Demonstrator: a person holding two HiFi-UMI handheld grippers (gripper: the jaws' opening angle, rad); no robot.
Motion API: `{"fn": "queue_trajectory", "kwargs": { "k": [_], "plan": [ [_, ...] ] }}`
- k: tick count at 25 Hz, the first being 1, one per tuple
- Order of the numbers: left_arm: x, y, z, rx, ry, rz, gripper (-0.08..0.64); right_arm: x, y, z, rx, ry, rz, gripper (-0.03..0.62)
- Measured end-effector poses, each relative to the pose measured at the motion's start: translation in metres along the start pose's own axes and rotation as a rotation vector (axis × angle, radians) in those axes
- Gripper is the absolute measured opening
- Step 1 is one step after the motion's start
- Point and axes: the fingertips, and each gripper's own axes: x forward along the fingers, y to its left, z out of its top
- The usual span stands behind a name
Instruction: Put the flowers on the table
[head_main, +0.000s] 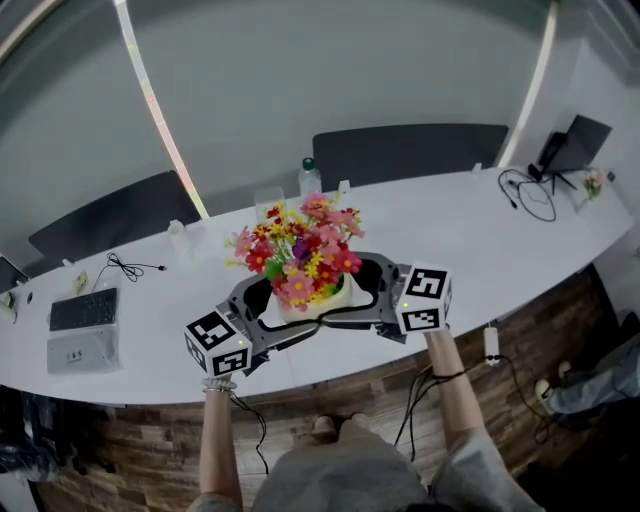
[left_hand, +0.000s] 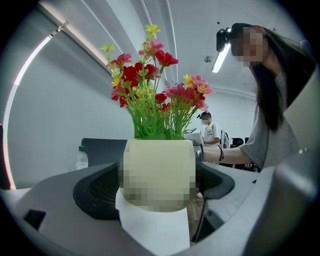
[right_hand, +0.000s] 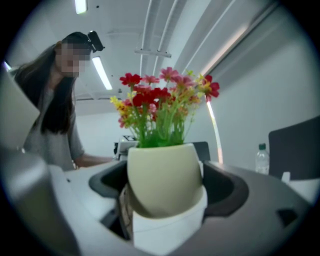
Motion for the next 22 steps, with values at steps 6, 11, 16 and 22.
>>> {"fn": "queue_trajectory", "kwargs": {
  "k": [6,11,16,22],
  "plan": [
    [0.01,0.017,-0.017,-0.028,0.012,-0.008,0.463,0.003,-0.019,-0.016,0.019,0.041,-0.005,0.459],
    [0.016,0.027,-0.03,-0.041,0.018,-0.006,0.463,0.004,-0.031,-0.029,0.033,0.057,0.0,0.459],
    [0.024,0.039,-0.044,-0.045,0.028,0.003,0.463,0.005,-0.046,-0.043,0.043,0.059,0.009,0.459],
    [0.032,0.055,-0.071,-0.051,0.036,0.026,0.463,0.009,-0.065,-0.069,0.045,0.067,0.031,0.459]
  ]
}}
